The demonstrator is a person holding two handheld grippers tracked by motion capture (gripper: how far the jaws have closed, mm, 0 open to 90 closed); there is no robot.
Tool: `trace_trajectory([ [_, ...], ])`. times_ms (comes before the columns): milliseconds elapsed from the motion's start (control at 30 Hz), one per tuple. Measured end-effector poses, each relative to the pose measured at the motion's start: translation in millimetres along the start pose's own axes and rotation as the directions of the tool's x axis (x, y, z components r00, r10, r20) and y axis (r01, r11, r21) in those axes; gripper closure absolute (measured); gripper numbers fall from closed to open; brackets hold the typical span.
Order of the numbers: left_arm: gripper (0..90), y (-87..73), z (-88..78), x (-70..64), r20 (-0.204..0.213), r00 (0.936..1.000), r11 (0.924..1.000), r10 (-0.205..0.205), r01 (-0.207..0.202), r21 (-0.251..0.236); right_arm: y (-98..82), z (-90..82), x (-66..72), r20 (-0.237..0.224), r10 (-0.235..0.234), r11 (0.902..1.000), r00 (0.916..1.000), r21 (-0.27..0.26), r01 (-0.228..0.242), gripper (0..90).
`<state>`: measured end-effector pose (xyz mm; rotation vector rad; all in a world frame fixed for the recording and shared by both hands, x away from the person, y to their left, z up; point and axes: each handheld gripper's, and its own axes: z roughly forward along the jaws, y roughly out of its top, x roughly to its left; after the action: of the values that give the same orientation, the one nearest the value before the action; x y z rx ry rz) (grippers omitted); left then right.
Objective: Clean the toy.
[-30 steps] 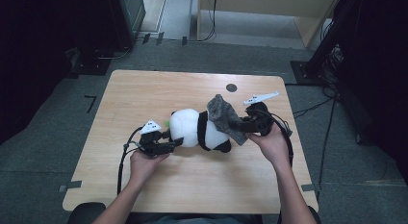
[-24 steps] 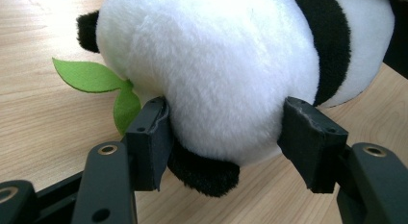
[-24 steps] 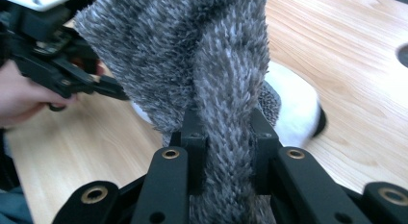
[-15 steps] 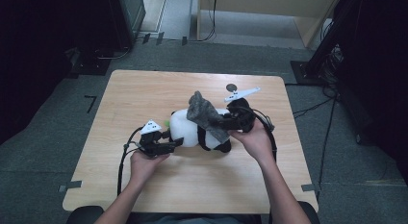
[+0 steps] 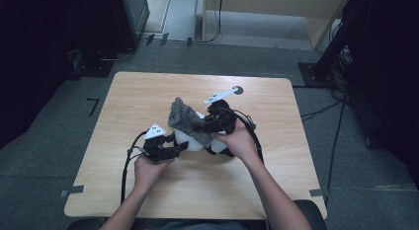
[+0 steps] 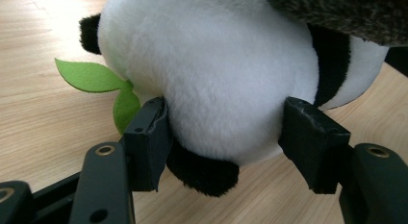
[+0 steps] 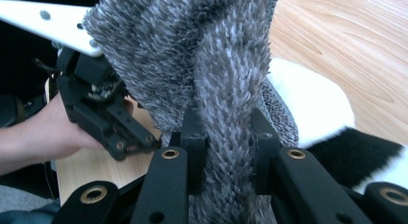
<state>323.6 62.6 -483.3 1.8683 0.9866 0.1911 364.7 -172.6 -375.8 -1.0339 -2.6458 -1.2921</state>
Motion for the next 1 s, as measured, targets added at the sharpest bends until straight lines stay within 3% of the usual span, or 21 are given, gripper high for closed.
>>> trace_trajectory([
  [133,36.8,-0.5,-0.2,-0.1,0.0,1.0,1.0,-0.002,0.002,-0.002,1.9,10.8,0.3,-0.024,0.011,0.9999,0.9997,-0.004,-0.011,74.8],
  [267,36.8,-0.4,-0.2,0.0,0.001,1.0,1.0,-0.004,0.004,-0.002,-0.8,24.1,-2.0,-0.001,0.01,0.999,0.9999,0.043,-0.01,74.7],
  [367,36.9,-0.1,-0.1,0.3,0.004,1.0,1.0,-0.003,0.003,-0.002,-4.0,25.8,-4.9,0.01,0.01,0.9993,0.9999,0.037,-0.01,74.8],
  [633,37.2,1.2,0.8,0.2,0.001,1.0,1.0,0.004,-0.004,0.002,-7.6,16.7,-5.8,0.069,-0.026,0.9985,0.9973,0.05,0.022,74.5],
  [1000,42.2,4.9,1.8,1.1,0.003,1.0,0.9995,0.008,-0.008,0.029,-23.9,-12.2,-18.5,0.119,0.016,0.9994,0.9927,0.028,-0.02,74.4],
])
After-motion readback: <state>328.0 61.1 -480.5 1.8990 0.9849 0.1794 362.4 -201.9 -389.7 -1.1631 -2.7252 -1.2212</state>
